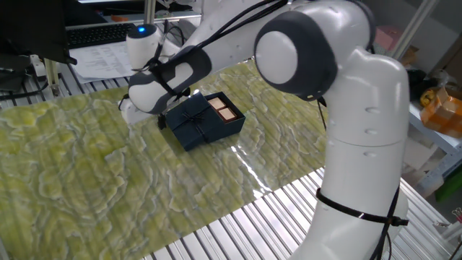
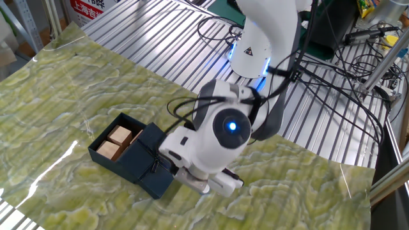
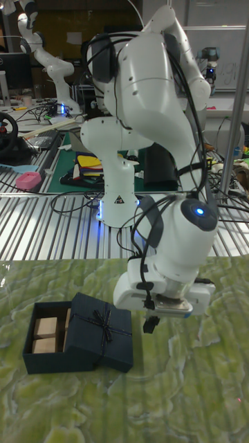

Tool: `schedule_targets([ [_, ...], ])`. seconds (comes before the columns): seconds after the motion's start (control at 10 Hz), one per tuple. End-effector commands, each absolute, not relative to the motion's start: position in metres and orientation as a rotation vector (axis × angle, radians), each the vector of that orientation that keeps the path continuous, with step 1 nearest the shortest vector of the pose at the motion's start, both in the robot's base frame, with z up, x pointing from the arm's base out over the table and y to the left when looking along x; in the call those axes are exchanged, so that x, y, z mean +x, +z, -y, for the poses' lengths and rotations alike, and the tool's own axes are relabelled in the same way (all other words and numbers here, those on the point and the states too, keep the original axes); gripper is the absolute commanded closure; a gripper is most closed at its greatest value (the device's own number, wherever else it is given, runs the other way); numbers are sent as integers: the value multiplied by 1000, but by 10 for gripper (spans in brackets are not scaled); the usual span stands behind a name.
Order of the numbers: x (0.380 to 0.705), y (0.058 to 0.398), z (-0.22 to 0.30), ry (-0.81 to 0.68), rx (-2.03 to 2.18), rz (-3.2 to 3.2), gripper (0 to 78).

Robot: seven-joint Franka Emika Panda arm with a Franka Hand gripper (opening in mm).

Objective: Slide the outer casing onto the gift box

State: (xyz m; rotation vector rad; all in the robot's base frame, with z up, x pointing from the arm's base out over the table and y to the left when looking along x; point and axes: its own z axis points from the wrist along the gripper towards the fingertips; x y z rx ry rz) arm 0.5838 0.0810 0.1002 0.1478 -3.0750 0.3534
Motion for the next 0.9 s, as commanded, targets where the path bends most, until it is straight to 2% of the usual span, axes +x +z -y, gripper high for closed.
schedule_targets([
  [0.1,588,90,-81,373,148,3070,776],
  [0.4,589,87,-79,440,157,3054,776],
  [0.9,591,76,-70,440,171,3042,776],
])
